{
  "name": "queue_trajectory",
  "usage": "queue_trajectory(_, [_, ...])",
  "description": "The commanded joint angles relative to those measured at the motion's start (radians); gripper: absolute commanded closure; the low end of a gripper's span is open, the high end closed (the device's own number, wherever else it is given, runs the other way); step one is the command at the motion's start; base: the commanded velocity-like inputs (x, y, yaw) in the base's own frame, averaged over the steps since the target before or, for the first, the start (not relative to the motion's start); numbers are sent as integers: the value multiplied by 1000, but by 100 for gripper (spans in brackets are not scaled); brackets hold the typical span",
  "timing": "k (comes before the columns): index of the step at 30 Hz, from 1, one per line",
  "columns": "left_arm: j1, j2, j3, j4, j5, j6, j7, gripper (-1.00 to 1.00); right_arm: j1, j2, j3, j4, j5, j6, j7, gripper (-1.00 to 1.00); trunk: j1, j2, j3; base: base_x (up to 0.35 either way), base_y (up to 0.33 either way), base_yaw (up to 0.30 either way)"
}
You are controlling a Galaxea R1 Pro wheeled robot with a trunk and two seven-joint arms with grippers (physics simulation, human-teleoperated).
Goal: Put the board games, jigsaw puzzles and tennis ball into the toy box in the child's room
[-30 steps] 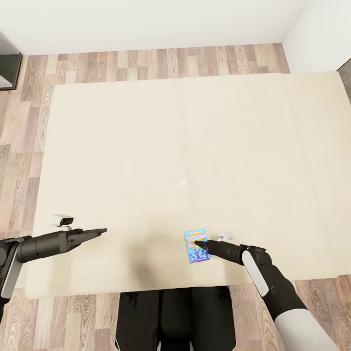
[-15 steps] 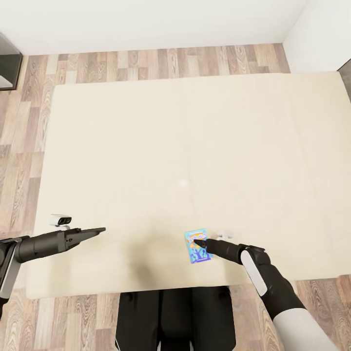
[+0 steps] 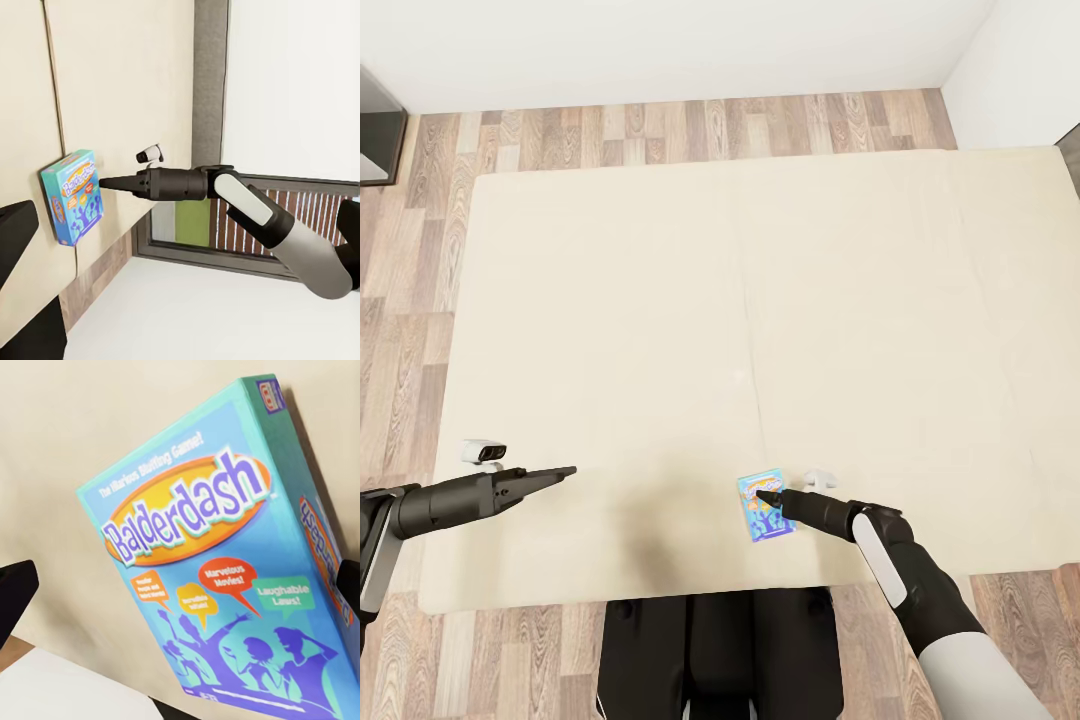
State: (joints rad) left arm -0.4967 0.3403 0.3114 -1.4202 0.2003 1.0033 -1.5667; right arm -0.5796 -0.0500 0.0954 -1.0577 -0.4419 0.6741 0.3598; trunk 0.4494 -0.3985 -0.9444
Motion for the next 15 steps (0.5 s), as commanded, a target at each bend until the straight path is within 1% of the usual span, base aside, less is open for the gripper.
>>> queue_trajectory(1, [0, 0, 0, 0, -1, 11, -4, -100, 0, -1, 1, -1, -2, 4, 1, -100, 1, -2, -1, 0, 1, 0])
queue_trajectory(5, [0, 0, 0, 0, -1, 11, -4, -100, 0, 1, 1, -1, -3, 4, 1, -100, 1, -2, -1, 0, 13, 0])
queue_trajectory(10, [0, -1, 0, 0, -1, 11, -4, -100, 0, 0, 1, -1, -3, 4, 1, -100, 1, -2, -1, 0, 122, 0])
queue_trajectory(15, [0, -1, 0, 0, -1, 11, -4, -100, 0, -1, 1, -1, -3, 4, 1, -100, 1, -2, -1, 0, 42, 0])
